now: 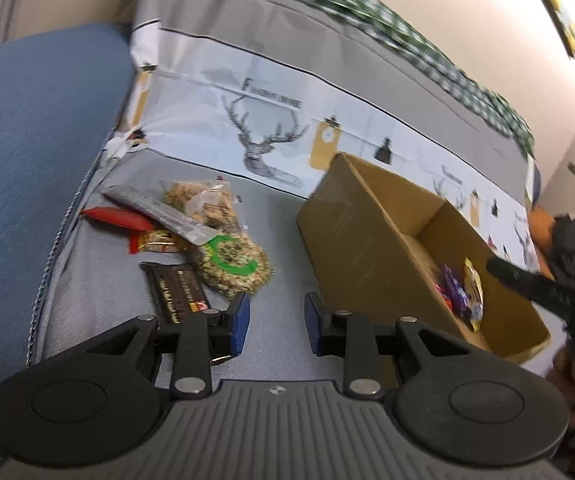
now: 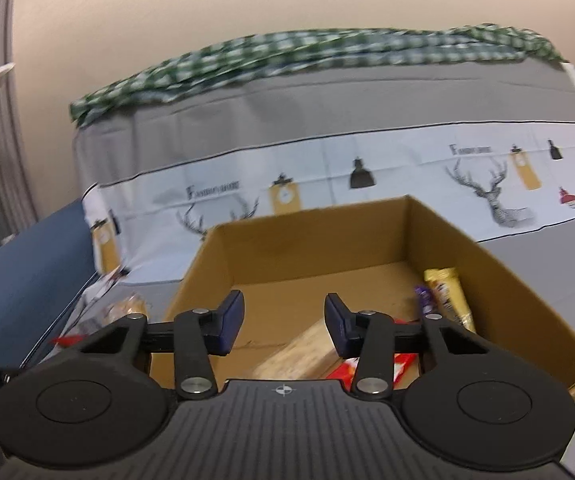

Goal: Organize snacks
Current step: 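Move left tool to the dark brown bar while right tool returns toward the pile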

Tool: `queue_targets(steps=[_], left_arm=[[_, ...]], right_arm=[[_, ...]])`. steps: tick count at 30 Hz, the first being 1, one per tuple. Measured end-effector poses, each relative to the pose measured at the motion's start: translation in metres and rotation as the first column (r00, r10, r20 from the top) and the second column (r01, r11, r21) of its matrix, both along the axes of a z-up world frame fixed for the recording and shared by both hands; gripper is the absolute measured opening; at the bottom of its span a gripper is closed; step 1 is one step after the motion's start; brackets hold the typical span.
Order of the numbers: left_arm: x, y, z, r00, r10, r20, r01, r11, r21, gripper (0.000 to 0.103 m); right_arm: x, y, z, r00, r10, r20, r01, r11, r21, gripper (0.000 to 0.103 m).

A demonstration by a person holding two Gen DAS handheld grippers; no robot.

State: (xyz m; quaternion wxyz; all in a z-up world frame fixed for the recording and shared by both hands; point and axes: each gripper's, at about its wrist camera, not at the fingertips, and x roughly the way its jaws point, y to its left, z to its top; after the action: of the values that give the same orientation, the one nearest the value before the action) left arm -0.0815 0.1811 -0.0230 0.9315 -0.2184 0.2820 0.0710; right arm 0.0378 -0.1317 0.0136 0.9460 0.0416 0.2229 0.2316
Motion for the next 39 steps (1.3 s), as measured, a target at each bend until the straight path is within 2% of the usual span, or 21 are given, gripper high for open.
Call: queue_targets(steps=[4,7,11,14,16,19,23,26,28,31,33,37,39], left_arm=[[0.01,0.005,-0.005,0.998,0.044,-0.048,-0.045,0.999,-0.011,0.037],[0.021,0.007,-0.012,0.994,0.059,-0.096,-0.059,0.998,-0.003,0.048],[0.038,0.012,-0.025,0.982,0.138,-0.13,-0.139,0.99,0.004,0.07],[0.051,0.009,-0.034,0.956,0.224,-0.188,-0.214,0.974,0.071,0.086],[0.059,0.005,-0.04,0.942,0.25,-0.225,-0.227,0.966,0.122,0.086],[0.067,-0.002,-0.047,0.94,0.236,-0.249,-0.199,0.966,0.164,0.089],[0.073,-0.007,-0.054,0.934,0.231,-0.273,-0.183,0.964,0.191,0.089],[0.077,-0.004,-0.06,0.922,0.249,-0.297,-0.2,0.962,0.186,0.089],[0.079,0.001,-0.064,0.912,0.261,-0.317,-0.215,0.961,0.172,0.085],[0.078,0.002,-0.064,0.904,0.283,-0.32,-0.231,0.954,0.19,0.07],[0.075,0.003,-0.062,0.897,0.307,-0.318,-0.251,0.946,0.206,0.043],[0.064,0.017,-0.057,0.877,0.375,-0.301,-0.344,0.926,0.153,0.043],[0.053,0.03,-0.054,0.865,0.414,-0.282,-0.41,0.909,0.078,0.042]], right_arm=[[-0.009,0.0,0.01,0.999,0.055,-0.004,-0.055,0.999,0.004,0.047],[-0.022,-0.009,0.019,0.995,0.098,0.004,-0.098,0.995,0.017,0.048],[-0.031,-0.022,0.019,0.994,0.101,-0.038,-0.1,0.994,0.044,0.051],[-0.035,-0.025,0.017,0.996,0.075,-0.049,-0.072,0.996,0.049,0.054],[-0.035,-0.026,0.014,0.996,0.067,-0.057,-0.065,0.997,0.04,0.054],[-0.035,-0.025,0.012,0.996,0.065,-0.057,-0.063,0.998,0.027,0.056],[-0.036,-0.023,0.011,0.996,0.068,-0.059,-0.067,0.997,0.025,0.06],[-0.038,-0.018,0.011,0.995,0.079,-0.057,-0.078,0.997,0.015,0.06],[-0.04,-0.015,0.011,0.995,0.088,-0.051,-0.088,0.996,0.006,0.061],[-0.044,-0.012,0.013,0.993,0.111,-0.041,-0.111,0.994,-0.008,0.062],[-0.045,-0.01,0.014,0.99,0.133,-0.036,-0.134,0.991,-0.021,0.063],[-0.041,-0.003,0.018,0.988,0.145,-0.048,-0.147,0.988,-0.043,0.063],[-0.041,0.004,0.024,0.987,0.154,-0.053,-0.156,0.987,-0.043,0.063]])
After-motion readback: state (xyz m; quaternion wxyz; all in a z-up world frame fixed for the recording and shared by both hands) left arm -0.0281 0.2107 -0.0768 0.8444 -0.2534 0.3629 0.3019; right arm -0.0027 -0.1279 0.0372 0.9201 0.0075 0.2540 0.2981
